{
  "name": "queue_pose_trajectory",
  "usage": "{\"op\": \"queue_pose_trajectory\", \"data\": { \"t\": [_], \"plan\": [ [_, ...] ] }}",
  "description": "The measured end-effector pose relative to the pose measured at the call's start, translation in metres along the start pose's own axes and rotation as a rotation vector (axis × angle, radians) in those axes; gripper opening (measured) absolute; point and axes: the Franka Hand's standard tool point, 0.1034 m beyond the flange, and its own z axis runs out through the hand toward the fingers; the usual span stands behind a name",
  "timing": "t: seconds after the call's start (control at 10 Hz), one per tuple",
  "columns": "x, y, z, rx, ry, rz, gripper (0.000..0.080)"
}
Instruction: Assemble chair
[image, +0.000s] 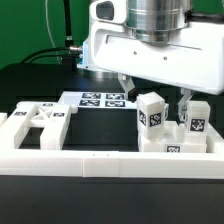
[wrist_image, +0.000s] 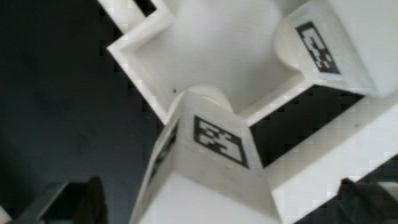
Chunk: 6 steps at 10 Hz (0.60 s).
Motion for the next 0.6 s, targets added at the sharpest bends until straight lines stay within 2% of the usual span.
{"op": "queue_pose_trajectory", "data": {
  "t": [0.6],
  "plan": [
    [0.0024,0.0053,-0.0029,0.005,0.026,-0.544,0.0649]
  ]
}}
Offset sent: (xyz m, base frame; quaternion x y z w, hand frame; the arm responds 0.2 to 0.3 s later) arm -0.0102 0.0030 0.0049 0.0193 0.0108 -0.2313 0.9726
